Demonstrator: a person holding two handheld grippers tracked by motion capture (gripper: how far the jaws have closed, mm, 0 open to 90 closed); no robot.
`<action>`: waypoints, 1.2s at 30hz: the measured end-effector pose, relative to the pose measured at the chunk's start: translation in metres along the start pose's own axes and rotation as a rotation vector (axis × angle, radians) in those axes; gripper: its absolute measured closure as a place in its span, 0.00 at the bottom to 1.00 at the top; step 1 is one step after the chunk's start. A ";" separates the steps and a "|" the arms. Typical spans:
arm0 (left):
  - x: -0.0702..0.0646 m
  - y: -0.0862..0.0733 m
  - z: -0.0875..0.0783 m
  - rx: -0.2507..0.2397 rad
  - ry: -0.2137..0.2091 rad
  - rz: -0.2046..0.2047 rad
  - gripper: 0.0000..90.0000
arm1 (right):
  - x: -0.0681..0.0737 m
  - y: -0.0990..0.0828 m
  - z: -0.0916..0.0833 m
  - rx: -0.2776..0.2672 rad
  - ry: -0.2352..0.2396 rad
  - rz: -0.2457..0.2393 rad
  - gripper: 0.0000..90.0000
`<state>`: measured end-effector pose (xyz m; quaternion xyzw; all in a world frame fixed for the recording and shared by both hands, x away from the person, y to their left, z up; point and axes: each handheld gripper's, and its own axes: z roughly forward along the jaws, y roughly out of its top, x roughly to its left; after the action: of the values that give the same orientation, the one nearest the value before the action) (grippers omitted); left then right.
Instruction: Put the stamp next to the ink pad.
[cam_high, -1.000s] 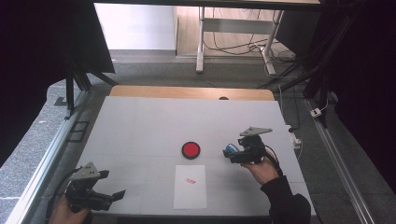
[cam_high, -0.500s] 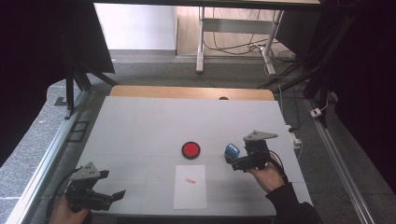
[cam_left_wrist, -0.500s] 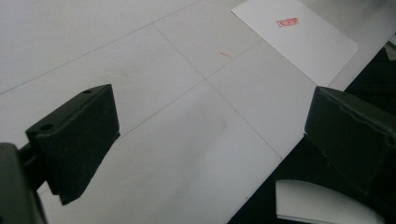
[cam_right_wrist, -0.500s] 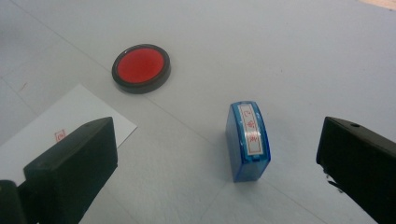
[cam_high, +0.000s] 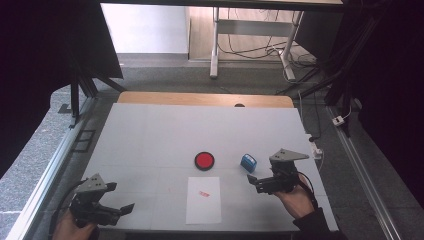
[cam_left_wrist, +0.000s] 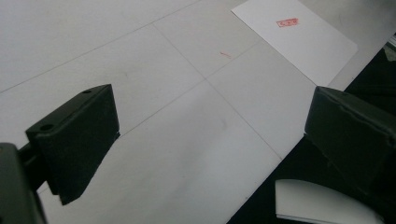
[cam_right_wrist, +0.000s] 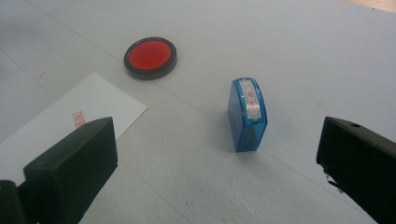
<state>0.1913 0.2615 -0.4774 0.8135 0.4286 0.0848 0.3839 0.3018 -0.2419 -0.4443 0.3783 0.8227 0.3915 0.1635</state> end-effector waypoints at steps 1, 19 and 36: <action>0.000 0.000 0.000 -0.002 0.001 -0.001 0.03 | 0.000 -0.002 -0.002 -0.003 0.001 0.000 0.00; 0.000 0.000 0.000 0.000 -0.001 -0.004 0.03 | 0.000 -0.034 -0.042 -0.033 -0.053 0.037 0.00; 0.001 -0.001 -0.001 -0.005 -0.001 -0.013 0.03 | 0.001 -0.062 -0.059 0.013 -0.094 0.066 0.00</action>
<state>0.1912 0.2631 -0.4774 0.8097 0.4335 0.0829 0.3868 0.2374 -0.2972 -0.4545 0.4243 0.8037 0.3732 0.1864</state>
